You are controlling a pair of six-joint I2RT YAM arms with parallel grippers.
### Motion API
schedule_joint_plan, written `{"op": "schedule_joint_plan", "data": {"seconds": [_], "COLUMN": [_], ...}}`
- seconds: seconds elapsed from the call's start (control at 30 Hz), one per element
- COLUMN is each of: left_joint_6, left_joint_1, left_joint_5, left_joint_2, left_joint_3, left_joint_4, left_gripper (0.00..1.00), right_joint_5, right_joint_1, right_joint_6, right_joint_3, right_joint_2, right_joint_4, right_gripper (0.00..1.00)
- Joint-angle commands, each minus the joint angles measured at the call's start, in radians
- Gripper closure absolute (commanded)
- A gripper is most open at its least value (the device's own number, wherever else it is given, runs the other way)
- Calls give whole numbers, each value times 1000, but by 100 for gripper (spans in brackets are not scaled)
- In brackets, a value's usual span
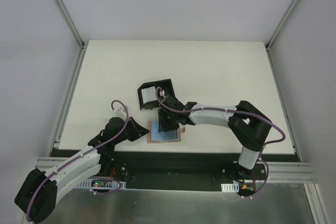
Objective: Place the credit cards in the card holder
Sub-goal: Insert the credit card into the card holder, then pick up the credit card from the storage box.
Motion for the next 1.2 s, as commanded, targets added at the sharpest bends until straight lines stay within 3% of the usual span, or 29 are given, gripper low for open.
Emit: {"op": "schedule_joint_plan", "data": {"seconds": [0.0,0.23,0.67,0.9,1.17], "left_joint_6": [14,30,-32,-36,-30], "left_joint_1": [2,2,2,2,2], "left_joint_5": [36,-24,-82,-99,-117], "left_joint_2": [1,26,26,21,24], "left_joint_3": [-19,10,0,4,17], "left_joint_4": [41,-71,-96,-106,-111], "left_gripper": [100,100,100,100,100], "right_joint_5": [0,-8,7,29,15], "right_joint_1": [3,1,-53,-117,-180], "right_joint_6": [-1,-38,-124,-153,-196], "right_joint_3": [-6,9,117,244,452], "right_joint_2": [15,-62,-176,-127,51], "right_joint_4": [-28,16,21,-42,-143], "right_gripper": [62,59,51,49,47]}}
